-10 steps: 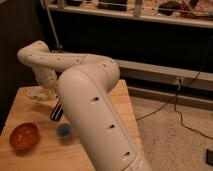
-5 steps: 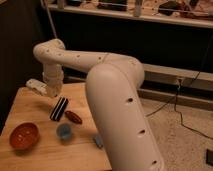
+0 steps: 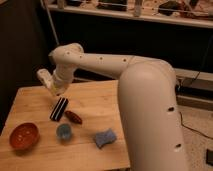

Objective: Stand the bottle upright

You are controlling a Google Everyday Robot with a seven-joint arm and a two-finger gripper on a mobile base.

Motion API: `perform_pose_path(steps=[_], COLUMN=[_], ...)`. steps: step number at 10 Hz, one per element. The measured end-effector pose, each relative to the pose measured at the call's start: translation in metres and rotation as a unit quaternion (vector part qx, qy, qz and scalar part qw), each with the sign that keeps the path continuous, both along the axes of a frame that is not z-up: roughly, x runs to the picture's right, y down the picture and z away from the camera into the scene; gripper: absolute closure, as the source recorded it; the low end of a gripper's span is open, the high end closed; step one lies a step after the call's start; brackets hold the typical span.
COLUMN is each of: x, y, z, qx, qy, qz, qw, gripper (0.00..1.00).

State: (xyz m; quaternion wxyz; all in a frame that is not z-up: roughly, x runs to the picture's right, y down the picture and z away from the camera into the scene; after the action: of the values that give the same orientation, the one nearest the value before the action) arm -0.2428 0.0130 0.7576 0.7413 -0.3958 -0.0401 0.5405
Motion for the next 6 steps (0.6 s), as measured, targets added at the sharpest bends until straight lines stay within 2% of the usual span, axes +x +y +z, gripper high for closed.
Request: perform_pose_path(steps=[1,2,4,6], x=[0.004,0.007,0.010,0.012], y=[0.009,0.015,0.029,0.040], z=[0.001,0.001,0.000,-0.005], qx=[-0.033,-0.062,-0.125,-0.202], qy=[0.008,0.015,0.031,0.049], qz=[0.037,0.058,0.079,0.073], qw=[0.9987,0.9963,0.9886,0.9754], gripper=[1.00,1.00,1.00,1.00])
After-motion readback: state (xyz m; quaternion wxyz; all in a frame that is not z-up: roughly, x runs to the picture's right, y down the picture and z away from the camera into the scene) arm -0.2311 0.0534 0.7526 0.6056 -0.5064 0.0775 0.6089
